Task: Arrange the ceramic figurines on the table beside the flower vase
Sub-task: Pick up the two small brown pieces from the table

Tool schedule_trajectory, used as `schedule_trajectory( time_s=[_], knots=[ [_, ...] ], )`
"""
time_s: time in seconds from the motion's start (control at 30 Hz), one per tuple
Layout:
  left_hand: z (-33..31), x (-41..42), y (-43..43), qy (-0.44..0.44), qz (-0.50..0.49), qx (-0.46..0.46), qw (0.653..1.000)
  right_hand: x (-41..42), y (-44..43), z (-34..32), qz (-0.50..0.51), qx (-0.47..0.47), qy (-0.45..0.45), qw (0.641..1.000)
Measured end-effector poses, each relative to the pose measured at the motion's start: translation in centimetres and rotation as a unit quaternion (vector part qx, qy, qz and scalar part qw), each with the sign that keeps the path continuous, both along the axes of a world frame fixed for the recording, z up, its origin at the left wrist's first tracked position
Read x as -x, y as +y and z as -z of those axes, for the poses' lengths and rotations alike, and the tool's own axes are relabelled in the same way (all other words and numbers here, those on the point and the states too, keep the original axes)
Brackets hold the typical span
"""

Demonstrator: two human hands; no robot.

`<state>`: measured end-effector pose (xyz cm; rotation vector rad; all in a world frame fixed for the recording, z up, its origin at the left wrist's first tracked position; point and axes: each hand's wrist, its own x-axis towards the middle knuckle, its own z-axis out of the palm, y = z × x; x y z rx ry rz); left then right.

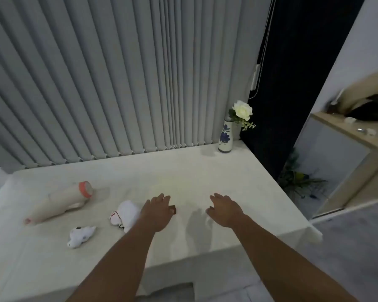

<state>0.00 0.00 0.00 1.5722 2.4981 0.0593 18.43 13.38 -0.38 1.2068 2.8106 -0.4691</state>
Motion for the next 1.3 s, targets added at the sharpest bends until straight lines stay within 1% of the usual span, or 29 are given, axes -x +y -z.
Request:
schedule_trajectory(
  time_s=[0.17, 0.23, 0.37, 0.5, 0.6, 0.7, 0.77, 0.87, 0.93, 1.17, 1.3],
  knots=[
    [4.3, -0.8, 0.4, -0.009, 0.021, -0.003, 1.0, -1.4, 0.3, 4.1, 0.027, 0.017, -0.031, 0.999],
    [6.2, -1.0, 0.4, -0.013, 0.028, -0.006, 0.999, -2.2, 0.3, 6.0, 0.042, 0.017, -0.031, 0.998],
    [8.6, -0.4, 0.8, -0.03, 0.031, 0.004, 0.999, -2.8, 0.3, 9.1, 0.098, 0.039, 0.011, 0.994],
    [8.9, 0.5, 2.6, -0.033, 0.048, -0.037, 0.998, -1.9, 1.1, 10.0, 0.155, 0.041, 0.083, 0.984],
    [9.5, 1.0, 3.2, -0.049, 0.053, -0.044, 0.996, -0.9, 1.3, 10.6, 0.184, 0.036, 0.107, 0.976],
    [11.8, 1.5, 2.2, -0.062, 0.055, -0.068, 0.994, 0.4, 0.1, 11.9, 0.191, 0.045, 0.123, 0.973],
    [12.7, 2.3, 1.9, -0.068, 0.044, -0.074, 0.994, 1.3, -0.7, 12.4, 0.189, 0.045, 0.15, 0.97],
    [12.4, 3.1, 3.1, -0.07, 0.049, -0.071, 0.994, 2.2, -0.6, 12.5, 0.202, 0.029, 0.191, 0.96],
    [12.2, 3.2, 4.0, -0.074, 0.063, -0.067, 0.993, 2.1, -0.4, 12.7, 0.221, 0.022, 0.203, 0.954],
    [14.1, 3.7, 1.9, -0.1, 0.077, -0.042, 0.991, 2.3, -3.3, 14.8, 0.245, 0.055, 0.233, 0.939],
    [13.7, 4.7, 3.3, -0.122, 0.083, -0.049, 0.988, 3.3, -2.7, 14.0, 0.24, 0.052, 0.259, 0.934]
  ],
)
